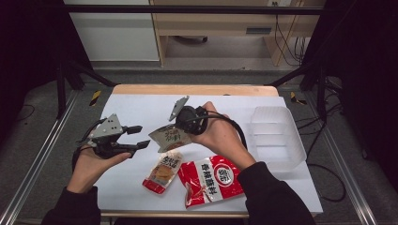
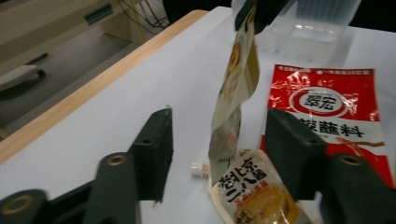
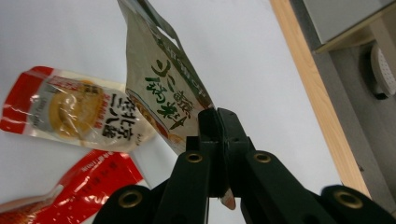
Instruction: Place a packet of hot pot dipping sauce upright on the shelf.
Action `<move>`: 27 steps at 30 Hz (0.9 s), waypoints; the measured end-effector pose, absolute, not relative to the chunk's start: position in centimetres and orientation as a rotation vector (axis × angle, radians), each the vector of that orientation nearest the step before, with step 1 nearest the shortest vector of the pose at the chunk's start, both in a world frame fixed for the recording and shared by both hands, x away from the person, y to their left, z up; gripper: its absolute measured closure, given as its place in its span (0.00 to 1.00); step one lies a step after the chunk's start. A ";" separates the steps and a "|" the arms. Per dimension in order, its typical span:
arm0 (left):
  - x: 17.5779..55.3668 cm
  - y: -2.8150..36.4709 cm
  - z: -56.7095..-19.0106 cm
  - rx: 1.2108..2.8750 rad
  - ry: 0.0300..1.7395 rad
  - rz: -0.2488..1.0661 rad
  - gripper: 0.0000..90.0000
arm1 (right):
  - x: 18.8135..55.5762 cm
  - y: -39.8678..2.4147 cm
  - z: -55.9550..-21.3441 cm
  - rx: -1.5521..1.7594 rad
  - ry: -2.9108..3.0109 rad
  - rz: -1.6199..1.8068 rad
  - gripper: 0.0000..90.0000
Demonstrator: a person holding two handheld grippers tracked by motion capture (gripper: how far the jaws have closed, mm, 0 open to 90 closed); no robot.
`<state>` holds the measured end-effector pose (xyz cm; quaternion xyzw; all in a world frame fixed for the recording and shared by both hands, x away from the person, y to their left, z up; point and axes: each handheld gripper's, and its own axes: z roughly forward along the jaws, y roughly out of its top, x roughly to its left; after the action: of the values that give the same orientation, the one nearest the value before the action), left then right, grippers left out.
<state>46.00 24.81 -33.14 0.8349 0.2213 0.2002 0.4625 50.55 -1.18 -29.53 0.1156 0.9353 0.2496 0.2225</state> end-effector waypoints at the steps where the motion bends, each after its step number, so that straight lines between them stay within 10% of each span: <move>1: 46.1 24.9 -33.3 2.049 0.556 0.505 0.40 | 50.7 -1.6 -29.4 0.331 2.577 0.691 1.00; 10: 47.2 26.1 -36.0 2.051 0.668 0.511 0.15 | 51.3 -5.8 -28.1 0.416 2.512 0.710 1.00; 27: 48.4 28.5 -40.1 2.058 0.789 0.491 0.11 | 51.1 -11.8 -26.1 0.524 2.408 0.760 1.00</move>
<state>48.45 28.48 -40.07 0.8240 0.3159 0.1967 0.4273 51.11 -11.81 -26.06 0.1953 0.8970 0.2832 0.2776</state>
